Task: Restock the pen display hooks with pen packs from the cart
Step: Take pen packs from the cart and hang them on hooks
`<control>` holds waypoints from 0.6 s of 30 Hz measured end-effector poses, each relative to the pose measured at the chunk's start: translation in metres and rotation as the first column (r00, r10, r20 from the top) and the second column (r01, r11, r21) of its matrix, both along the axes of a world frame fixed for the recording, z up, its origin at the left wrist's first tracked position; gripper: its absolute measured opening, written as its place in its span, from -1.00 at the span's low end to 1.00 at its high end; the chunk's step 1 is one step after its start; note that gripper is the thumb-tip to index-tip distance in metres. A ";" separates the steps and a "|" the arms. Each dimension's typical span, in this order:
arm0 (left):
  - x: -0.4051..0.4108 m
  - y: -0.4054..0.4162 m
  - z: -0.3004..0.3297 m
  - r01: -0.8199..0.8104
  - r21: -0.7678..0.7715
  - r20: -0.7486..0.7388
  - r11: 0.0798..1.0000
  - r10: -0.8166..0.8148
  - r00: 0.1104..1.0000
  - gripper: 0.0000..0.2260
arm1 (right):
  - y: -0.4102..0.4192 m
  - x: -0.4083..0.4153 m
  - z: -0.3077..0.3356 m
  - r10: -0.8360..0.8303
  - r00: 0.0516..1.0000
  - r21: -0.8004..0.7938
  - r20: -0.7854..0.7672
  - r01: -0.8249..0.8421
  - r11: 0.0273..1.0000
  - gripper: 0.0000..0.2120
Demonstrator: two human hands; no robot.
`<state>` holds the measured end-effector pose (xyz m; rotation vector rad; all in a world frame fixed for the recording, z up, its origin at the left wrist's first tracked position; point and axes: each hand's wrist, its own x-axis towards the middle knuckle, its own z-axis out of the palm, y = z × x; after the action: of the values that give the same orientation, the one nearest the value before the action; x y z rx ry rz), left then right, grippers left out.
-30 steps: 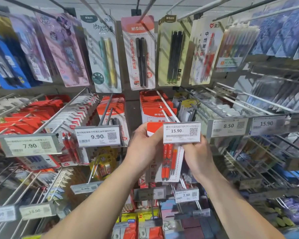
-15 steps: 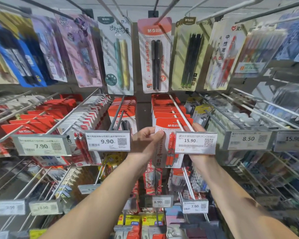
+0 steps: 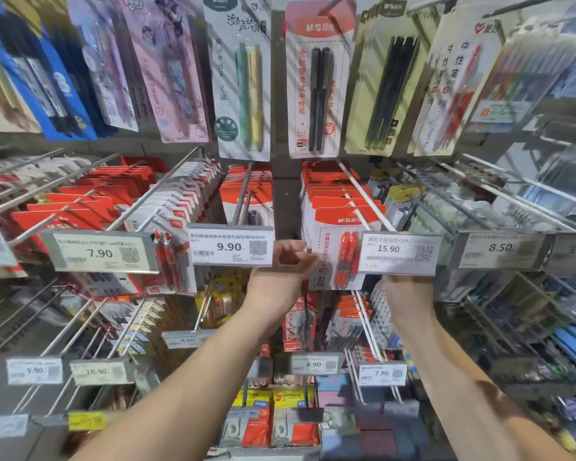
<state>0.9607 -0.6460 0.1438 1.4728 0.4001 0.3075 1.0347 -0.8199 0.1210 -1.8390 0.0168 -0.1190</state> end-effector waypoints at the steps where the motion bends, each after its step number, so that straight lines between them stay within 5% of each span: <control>1: -0.007 0.005 -0.005 -0.002 -0.008 0.000 1.000 0.002 1.000 -0.86 | -0.001 -0.006 -0.001 -0.037 0.999 0.074 -0.033 0.039 0.996 -0.78; 4: -0.035 0.015 -0.021 0.036 0.035 -0.056 0.999 -0.034 0.998 -0.85 | -0.010 -0.035 -0.004 -0.154 0.988 0.091 0.015 0.152 0.984 -0.62; 9: -0.072 0.003 -0.025 0.246 -0.103 -0.114 0.964 -0.257 0.960 -0.91 | -0.028 -0.100 -0.009 -0.184 0.982 0.346 -0.040 0.186 0.920 -0.96; 15: -0.113 -0.044 -0.042 0.476 -0.322 -0.136 0.818 -0.538 0.832 -0.91 | -0.069 -0.193 -0.028 -0.358 0.903 0.267 -0.235 0.415 0.870 -0.85; 18: -0.140 -0.080 -0.050 0.589 -0.311 -0.151 0.746 -0.651 0.744 -0.92 | -0.101 -0.244 -0.040 -0.377 0.857 0.168 -0.352 0.454 0.875 -0.81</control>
<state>0.8206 -0.7257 0.0940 1.3162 0.1113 -0.4685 0.7908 -0.9213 0.0808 -1.5618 0.6340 -0.1261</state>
